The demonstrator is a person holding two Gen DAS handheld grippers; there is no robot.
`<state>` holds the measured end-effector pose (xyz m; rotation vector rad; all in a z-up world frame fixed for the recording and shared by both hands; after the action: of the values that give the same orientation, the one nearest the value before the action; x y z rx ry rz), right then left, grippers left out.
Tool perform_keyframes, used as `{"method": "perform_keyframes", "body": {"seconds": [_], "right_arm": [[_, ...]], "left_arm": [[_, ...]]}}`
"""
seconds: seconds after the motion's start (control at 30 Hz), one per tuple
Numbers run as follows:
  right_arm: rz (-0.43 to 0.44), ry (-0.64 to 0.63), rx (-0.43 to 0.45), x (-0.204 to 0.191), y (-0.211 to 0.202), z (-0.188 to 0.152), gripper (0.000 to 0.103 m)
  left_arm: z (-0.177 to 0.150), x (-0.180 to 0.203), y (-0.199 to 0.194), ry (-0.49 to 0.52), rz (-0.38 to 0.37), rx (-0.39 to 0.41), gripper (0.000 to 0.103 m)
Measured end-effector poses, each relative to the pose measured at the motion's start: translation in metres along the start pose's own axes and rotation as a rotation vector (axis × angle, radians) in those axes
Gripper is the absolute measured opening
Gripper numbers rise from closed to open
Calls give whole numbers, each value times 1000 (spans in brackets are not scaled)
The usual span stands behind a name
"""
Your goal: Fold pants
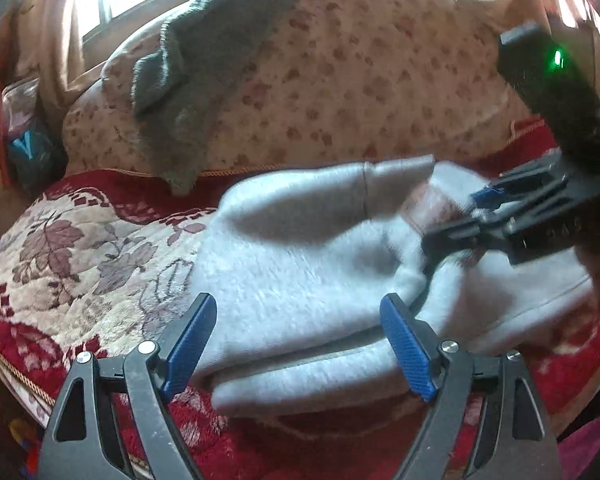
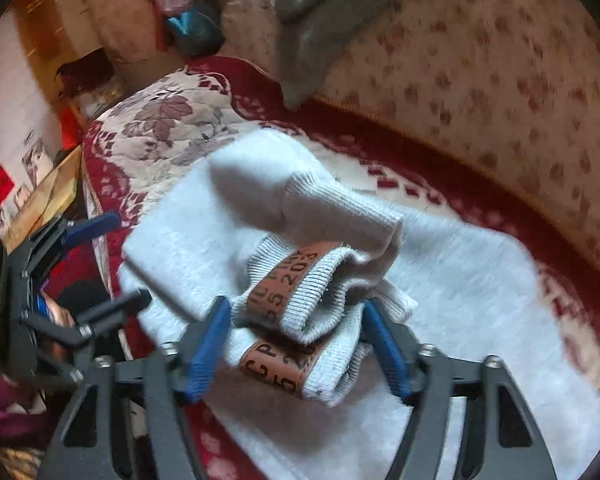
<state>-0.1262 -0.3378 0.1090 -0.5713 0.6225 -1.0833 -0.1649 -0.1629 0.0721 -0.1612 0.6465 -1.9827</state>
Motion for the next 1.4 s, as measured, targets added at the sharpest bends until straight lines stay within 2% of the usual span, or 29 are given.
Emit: {"method": "perform_keyframes", "body": {"seconds": [0.13, 0.2, 0.27, 0.3, 0.33, 0.43, 0.47, 0.53, 0.67, 0.73, 0.8, 0.87, 0.97, 1.03, 1.1, 1.13, 1.2, 1.27, 1.33, 1.4], "right_arm": [[22, -9, 46, -4, -3, 4, 38], [35, -38, 56, -9, -9, 7, 28], [56, -37, 64, -12, -14, 10, 23], [64, -30, 66, -11, -16, 11, 22], [77, -18, 70, -11, -19, 12, 21], [100, 12, 82, -10, -24, 12, 18], [110, 26, 89, -10, -28, 12, 18], [141, 53, 106, -10, -38, 14, 17], [210, 75, 152, -14, -65, 17, 12], [211, 75, 161, -14, -74, 13, 12], [174, 69, 136, -11, -70, 4, 12], [81, 83, 89, -2, -54, -9, 13], [86, 148, 131, 6, -54, -11, 15], [81, 131, 182, 0, -57, -2, 15], [64, 109, 192, -9, -48, 11, 16], [62, 103, 184, -12, -40, 16, 16], [86, 92, 150, -17, -18, 22, 19], [57, 89, 87, -15, 13, 20, 20], [11, 111, 75, -4, 30, 14, 19], [27, 184, 86, 16, 42, 4, 17]], "left_arm": [[-9, 1, 17, 14, -9, -14, 83], [-10, 0, 25, 20, -19, -20, 79], [-9, -1, 26, 1, -71, -20, 47], [-7, -1, 25, -12, -129, -32, 22], [-6, 1, 22, -9, -162, -36, 17], [-4, 13, 8, 86, -182, -13, 10], [-2, 13, 2, 83, -205, -7, 9], [2, 9, -13, 57, -255, 15, 1], [13, 1, -34, 22, -312, 42, 1], [12, 5, -34, 11, -329, 36, 1], [5, 12, -24, 25, -314, 12, 1], [-2, 15, -8, -7, -302, -33, 1], [-5, 12, 1, -86, -289, -52, 1], [2, 9, -4, -112, -273, -15, 11], [11, 4, -9, -134, -227, 32, 56], [14, 2, -10, -148, -220, 47, 62], [16, -2, -4, -178, -216, 47, 62], [10, -1, 11, -186, -198, 1, 62], [-2, 0, 23, -202, -197, -50, 62], [-13, -1, 30, -225, -202, -57, 62]]}}
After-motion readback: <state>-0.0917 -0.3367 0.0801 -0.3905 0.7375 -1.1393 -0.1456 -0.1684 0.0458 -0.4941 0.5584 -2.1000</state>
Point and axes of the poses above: each gripper's, at about its wrist camera, not at the fingertips, and y roughly the way its jaws point, x to its right, z to its top, the point moved 1 cm from there along y, roughly the way its jaws point, and after that the axes turned 10 degrees about x, right-handed, at the moved point
